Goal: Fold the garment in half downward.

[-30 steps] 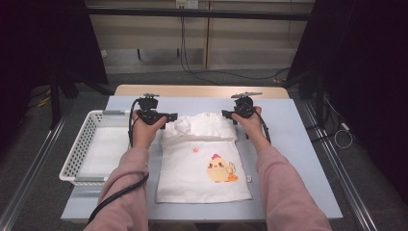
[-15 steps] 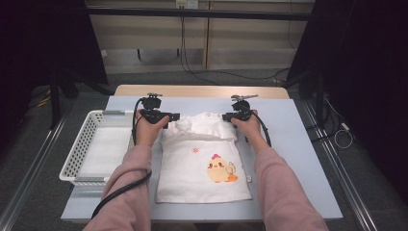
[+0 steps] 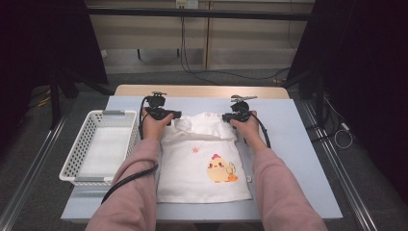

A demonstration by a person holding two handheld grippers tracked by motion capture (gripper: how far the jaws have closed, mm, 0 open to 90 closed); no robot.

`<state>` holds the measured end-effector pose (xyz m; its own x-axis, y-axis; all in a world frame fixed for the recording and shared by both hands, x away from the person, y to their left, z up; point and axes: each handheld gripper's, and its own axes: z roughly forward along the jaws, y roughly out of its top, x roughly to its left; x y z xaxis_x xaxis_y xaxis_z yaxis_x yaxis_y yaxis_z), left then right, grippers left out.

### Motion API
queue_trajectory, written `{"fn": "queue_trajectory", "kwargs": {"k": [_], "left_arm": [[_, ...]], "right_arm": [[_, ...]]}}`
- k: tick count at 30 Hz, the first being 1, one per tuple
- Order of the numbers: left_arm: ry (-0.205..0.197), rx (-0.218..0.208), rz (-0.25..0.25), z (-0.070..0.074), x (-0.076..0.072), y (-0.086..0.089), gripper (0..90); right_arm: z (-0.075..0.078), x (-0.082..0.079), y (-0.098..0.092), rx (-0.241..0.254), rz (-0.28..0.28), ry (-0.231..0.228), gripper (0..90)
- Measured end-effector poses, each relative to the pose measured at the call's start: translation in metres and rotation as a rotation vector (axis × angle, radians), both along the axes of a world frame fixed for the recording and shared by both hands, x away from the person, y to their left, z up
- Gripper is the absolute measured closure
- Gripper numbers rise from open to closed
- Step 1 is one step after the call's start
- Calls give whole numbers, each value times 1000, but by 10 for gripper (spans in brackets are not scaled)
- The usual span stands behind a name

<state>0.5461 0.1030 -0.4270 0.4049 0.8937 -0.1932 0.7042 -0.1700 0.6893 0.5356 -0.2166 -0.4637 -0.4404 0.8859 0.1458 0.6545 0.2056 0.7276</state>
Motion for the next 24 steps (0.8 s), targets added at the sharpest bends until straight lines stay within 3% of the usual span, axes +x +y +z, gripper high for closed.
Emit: {"fn": "queue_trajectory", "kwargs": {"k": [3,4,5,6,7,8,9,11,12,14,21,24], "left_arm": [[5,12,-7,-7,3,-2,168],[-4,43,-5,-11,5,-3,173],[2,39,5,-12,5,-3,187],[7,20,8,-15,5,-2,228],[7,20,8,-15,5,-2,284],[33,41,35,-19,4,-3,295],[33,41,35,-19,4,-3,305],[71,62,29,-22,3,3,364],[49,59,35,-23,2,4,395],[49,59,33,-23,1,6,427],[106,65,28,-19,-5,10,636],[113,41,46,-20,-7,13,745]], "right_arm": [[-1,0,-1,11,-2,0,789],[-1,-1,-1,15,-7,8,789],[0,-1,0,16,-10,16,789],[-1,0,-1,4,-2,-6,789],[0,-2,0,10,-10,11,789],[-2,-1,0,2,-3,-16,789],[-2,-1,0,2,-3,-16,789],[-3,-2,-1,16,-4,-17,789],[-3,-2,-1,13,-5,-19,789],[-2,-2,-1,16,-4,-15,789],[-2,-2,0,5,-5,-24,794],[-2,-3,1,-5,2,-28,806]]}}
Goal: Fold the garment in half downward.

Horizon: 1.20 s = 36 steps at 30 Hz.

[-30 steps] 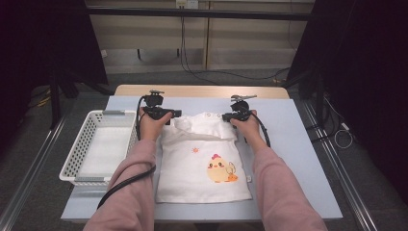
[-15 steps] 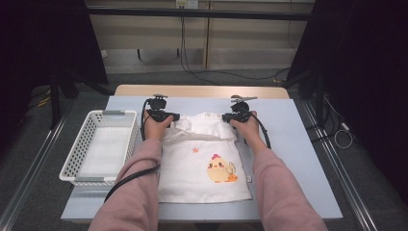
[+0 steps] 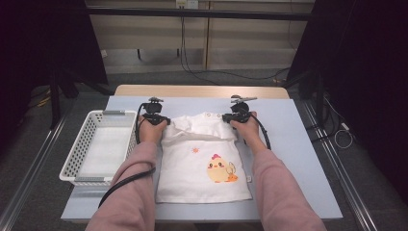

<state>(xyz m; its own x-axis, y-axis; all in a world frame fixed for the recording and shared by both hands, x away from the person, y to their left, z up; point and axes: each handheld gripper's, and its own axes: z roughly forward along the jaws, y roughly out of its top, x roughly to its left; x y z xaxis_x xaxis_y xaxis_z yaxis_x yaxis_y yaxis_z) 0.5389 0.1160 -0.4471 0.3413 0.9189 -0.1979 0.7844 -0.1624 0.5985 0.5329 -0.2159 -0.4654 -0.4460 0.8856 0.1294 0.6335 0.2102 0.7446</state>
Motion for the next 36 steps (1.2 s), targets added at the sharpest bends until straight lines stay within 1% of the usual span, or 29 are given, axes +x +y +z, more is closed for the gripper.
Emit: {"fn": "queue_trajectory", "kwargs": {"k": [1,3,6,7,8,9,11,12,14,15,16,17,18,19,20,21,22,23,24,26,27,28,29,30,31,32,33,34,36], "left_arm": [[3,-9,2,0,0,0,772],[19,-17,6,1,0,1,812],[25,-31,4,1,0,1,836],[37,-17,-36,1,1,5,840],[30,-48,-5,1,1,3,842],[30,-48,-5,1,1,3,844],[31,-78,-15,5,2,6,845],[31,-71,-20,6,2,7,846],[14,-89,-28,11,2,7,846],[2,-101,-47,14,2,7,847],[8,-111,-48,15,2,6,846],[1,-113,-52,17,2,7,846],[1,-113,-52,17,2,7,846],[-9,-111,-86,22,4,9,847],[-17,-139,-59,23,3,7,847],[-17,-139,-59,23,3,7,847],[-43,-161,-61,27,5,6,848],[-33,-125,-94,31,6,8,848],[-51,-156,-74,32,6,5,849],[-52,-161,-78,34,7,5,850],[-64,-176,-89,39,9,5,850],[-67,-170,-85,41,10,4,850],[-78,-175,-91,44,11,4,850],[-86,-181,-92,47,11,3,850],[-103,-184,-98,50,12,2,850],[-103,-184,-98,50,12,2,850],[-112,-191,-101,53,13,1,850],[-123,-192,-101,59,16,0,850],[-129,-198,-106,62,17,-1,850]], "right_arm": [[1,-1,1,2,-6,11,809],[1,0,2,-11,-6,3,813],[2,-1,2,-9,-19,10,819],[3,-1,1,-6,-18,12,821],[3,0,0,-2,-15,14,821],[4,0,0,-4,-20,16,822],[5,0,-1,2,-16,20,823],[5,0,-2,3,-23,17,823],[7,0,-3,20,-27,22,823],[7,0,-4,24,-26,20,823],[9,-1,-4,17,-25,20,823],[10,-1,-5,16,-24,29,823],[11,-1,-6,17,-28,22,823],[13,-1,-7,33,-31,30,823],[15,0,-8,27,-30,16,823],[17,-1,-9,27,-31,15,823],[19,0,-10,30,-34,4,823],[21,-1,-11,29,-38,4,823],[24,-1,-12,26,-39,0,823],[28,-1,-13,20,-37,-11,824],[31,-1,-14,23,-39,-7,824],[32,-1,-14,18,-38,-18,824],[33,-1,-15,20,-42,-22,824],[35,-2,-17,33,-50,-24,824],[37,-2,-18,36,-57,-36,824],[37,-2,-18,36,-57,-36,824],[42,-1,-21,40,-80,-68,825],[45,-1,-22,40,-88,-90,825],[47,-1,-22,41,-93,-95,826]]}}
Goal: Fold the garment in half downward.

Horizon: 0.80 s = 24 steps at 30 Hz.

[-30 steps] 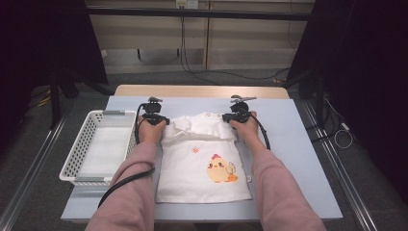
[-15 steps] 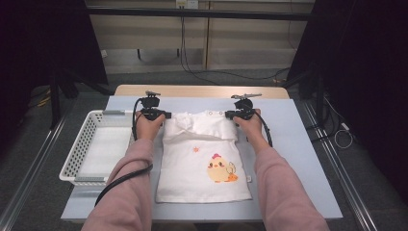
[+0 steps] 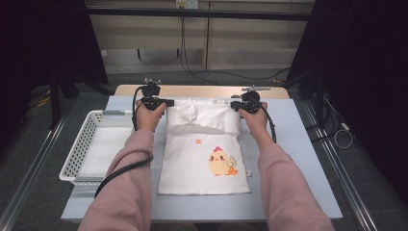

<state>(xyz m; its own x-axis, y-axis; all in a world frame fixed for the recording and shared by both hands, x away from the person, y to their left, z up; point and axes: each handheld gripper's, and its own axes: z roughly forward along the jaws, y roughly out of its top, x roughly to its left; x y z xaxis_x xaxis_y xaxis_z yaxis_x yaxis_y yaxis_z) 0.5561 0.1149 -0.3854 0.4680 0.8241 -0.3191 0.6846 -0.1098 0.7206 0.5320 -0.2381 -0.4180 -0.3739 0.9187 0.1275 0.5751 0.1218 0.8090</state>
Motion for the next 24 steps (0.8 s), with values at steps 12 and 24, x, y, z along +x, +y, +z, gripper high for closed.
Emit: {"fn": "queue_trajectory", "kwargs": {"k": [12,24], "left_arm": [[-24,-10,-28,2,-3,1,849],[-33,2,-37,13,12,-11,850]], "right_arm": [[11,-8,-5,18,28,-27,826],[17,-4,-12,12,-9,-51,826]]}}
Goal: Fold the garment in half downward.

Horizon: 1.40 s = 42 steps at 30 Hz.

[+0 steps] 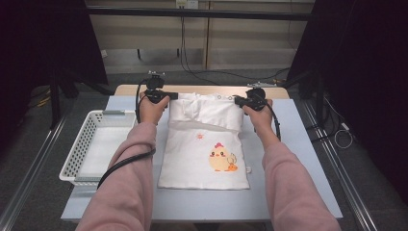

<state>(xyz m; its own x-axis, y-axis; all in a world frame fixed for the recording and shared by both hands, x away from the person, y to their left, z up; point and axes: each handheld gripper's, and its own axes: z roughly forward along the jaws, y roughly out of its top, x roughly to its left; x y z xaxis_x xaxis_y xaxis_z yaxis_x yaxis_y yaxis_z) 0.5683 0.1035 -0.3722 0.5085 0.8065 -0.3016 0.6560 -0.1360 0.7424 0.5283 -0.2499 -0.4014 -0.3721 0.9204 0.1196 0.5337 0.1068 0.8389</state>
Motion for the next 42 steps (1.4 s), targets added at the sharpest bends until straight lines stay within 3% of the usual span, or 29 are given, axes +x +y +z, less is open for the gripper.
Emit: {"fn": "queue_trajectory", "kwargs": {"k": [8,27,32,42], "left_arm": [[-4,-20,-7,-11,-8,4,848],[-13,-40,-46,-13,-26,15,842],[-31,-46,-54,-16,-30,17,839],[-34,-47,-64,-19,-41,21,836]], "right_arm": [[-2,-7,-4,11,13,-2,826],[6,-30,-5,28,54,-41,826],[7,-35,-5,30,59,-46,826],[8,-53,-4,51,92,-59,827]]}}
